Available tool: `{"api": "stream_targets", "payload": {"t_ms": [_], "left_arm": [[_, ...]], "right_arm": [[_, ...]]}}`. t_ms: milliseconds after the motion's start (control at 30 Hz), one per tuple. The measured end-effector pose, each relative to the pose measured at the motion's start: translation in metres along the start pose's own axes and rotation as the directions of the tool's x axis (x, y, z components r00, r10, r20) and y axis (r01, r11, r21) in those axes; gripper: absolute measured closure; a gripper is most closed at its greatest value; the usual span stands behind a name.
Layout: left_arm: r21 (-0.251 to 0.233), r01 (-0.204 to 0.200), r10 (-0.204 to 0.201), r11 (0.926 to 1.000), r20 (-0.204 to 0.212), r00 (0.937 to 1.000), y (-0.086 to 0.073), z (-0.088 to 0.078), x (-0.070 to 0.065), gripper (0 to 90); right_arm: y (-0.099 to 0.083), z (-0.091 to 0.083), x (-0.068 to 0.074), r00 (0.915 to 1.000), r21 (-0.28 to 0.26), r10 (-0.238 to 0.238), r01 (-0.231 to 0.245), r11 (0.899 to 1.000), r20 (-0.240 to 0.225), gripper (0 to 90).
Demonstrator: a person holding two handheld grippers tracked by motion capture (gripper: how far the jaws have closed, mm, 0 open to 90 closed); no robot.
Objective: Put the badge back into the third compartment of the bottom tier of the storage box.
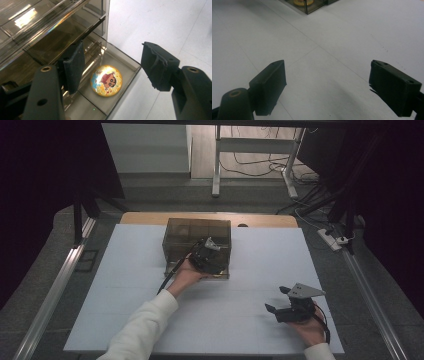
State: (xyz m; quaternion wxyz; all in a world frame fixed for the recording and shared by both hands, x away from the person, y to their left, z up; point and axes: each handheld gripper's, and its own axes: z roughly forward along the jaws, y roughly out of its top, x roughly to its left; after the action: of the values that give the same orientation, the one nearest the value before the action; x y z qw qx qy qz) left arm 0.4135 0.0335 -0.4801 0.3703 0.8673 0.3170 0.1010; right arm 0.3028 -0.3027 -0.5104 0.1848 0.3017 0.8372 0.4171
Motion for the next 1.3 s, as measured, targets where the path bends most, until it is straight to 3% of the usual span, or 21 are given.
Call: {"api": "stream_targets", "payload": {"t_ms": [300, 733, 1067, 1300], "left_arm": [[-0.011, -0.009, 0.009, 0.9999, 0.002, 1.0, -0.004, -0.009, -0.002, 32.4], [-0.03, -0.026, 0.025, 0.9992, -0.008, 0.9996, -0.021, -0.035, -0.004, 30.4], [-0.029, -0.036, 0.035, 0.9989, -0.03, 0.9989, -0.039, -0.055, -0.005, 28.3], [-0.044, -0.02, 0.019, 0.9988, -0.031, 0.9994, -0.056, -0.074, -0.003, 27.5]], "right_arm": [[0.0, -0.001, 0.0, 1.0, -0.007, -0.002, 0.002, 1.0, 0.001, 13.8], [0.0, -0.002, 0.001, 1.0, -0.001, -0.004, 0.004, 1.0, 0.001, 13.8], [0.0, -0.002, 0.001, 1.0, -0.009, 0.001, -0.001, 1.0, 0.005, 13.8], [0.0, -0.002, 0.001, 1.0, -0.003, 0.001, -0.001, 1.0, 0.006, 13.8]]}}
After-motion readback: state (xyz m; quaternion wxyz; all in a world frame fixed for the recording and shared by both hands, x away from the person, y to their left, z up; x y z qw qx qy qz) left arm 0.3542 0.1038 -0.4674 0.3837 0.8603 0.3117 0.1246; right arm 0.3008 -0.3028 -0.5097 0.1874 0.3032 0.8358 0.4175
